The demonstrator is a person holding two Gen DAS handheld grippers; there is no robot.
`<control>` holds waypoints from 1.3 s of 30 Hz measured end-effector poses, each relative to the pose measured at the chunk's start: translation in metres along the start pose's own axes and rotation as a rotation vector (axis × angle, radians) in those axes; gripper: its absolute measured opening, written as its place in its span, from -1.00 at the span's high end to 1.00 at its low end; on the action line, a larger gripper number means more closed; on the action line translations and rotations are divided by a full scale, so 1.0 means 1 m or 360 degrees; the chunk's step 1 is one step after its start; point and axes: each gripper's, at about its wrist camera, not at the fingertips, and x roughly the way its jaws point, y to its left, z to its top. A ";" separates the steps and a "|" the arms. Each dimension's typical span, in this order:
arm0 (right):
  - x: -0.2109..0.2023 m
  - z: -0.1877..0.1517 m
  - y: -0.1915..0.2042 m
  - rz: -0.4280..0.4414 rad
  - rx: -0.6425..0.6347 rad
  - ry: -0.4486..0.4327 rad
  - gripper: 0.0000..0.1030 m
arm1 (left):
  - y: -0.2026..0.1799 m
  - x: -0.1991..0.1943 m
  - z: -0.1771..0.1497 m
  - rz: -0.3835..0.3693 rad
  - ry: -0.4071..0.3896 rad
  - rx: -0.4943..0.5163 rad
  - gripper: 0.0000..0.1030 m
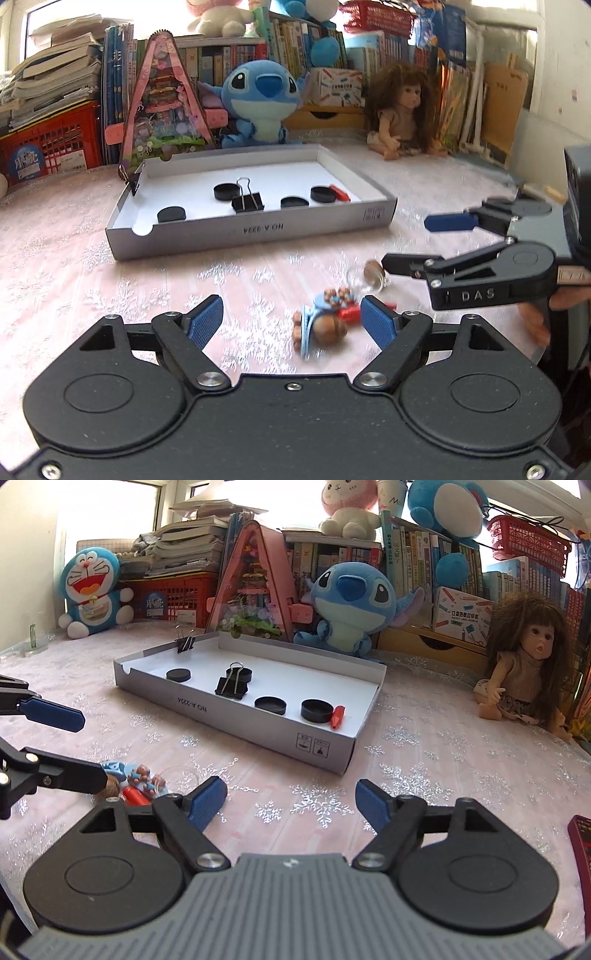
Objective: Organize rigid objects
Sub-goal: 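Move both open tools back toward the blue toy and nuts on the table, then grasp the blue bead toy with the left tool while the right tool grasps a brown nut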
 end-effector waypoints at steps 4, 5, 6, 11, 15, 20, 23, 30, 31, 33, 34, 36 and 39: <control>0.000 -0.001 0.005 0.0028 -0.0026 0.0001 -0.68 | -0.002 0.002 -0.006 0.0047 0.0032 0.0021 -0.56; 0.000 -0.001 0.006 0.0038 -0.0031 0.0002 -0.68 | -0.001 0.003 -0.007 0.0060 0.0037 0.0018 -0.56; 0.000 -0.001 0.007 0.0045 -0.0036 0.0003 -0.68 | 0.000 0.004 -0.008 0.0073 0.0040 0.0014 -0.56; 0.002 -0.002 0.010 0.0071 -0.0067 0.0012 -0.68 | 0.008 0.004 -0.008 0.0125 0.0047 -0.0011 -0.56; 0.003 -0.002 0.011 0.0080 -0.0070 0.0017 -0.68 | 0.016 0.005 -0.009 0.0167 0.0053 -0.0036 -0.56; 0.003 -0.002 0.012 0.0083 -0.0064 0.0025 -0.68 | 0.024 0.008 -0.010 0.0215 0.0058 -0.0077 -0.56; 0.004 -0.002 0.013 0.0078 -0.0057 0.0029 -0.68 | 0.026 0.010 -0.009 0.0219 0.0054 -0.0115 -0.51; 0.007 -0.001 0.018 0.0093 -0.0045 0.0035 -0.68 | 0.011 0.019 -0.010 0.0185 0.0026 -0.0075 -0.18; 0.007 -0.001 0.018 0.0096 -0.0045 0.0037 -0.68 | 0.008 0.020 -0.010 0.0177 0.0020 -0.0068 -0.14; 0.008 -0.001 0.019 0.0106 -0.0040 0.0042 -0.65 | 0.006 0.021 -0.010 0.0153 0.0013 -0.0061 -0.01; 0.008 -0.001 0.020 0.0110 -0.0041 0.0044 -0.63 | 0.005 0.021 -0.010 0.0149 0.0008 -0.0057 0.02; 0.008 -0.001 0.021 0.0117 -0.0044 0.0044 -0.60 | 0.003 0.021 -0.011 0.0137 -0.0002 -0.0049 0.18; 0.009 -0.002 0.022 0.0143 -0.0033 0.0049 -0.52 | -0.001 0.021 -0.012 0.0106 -0.0013 -0.0032 0.45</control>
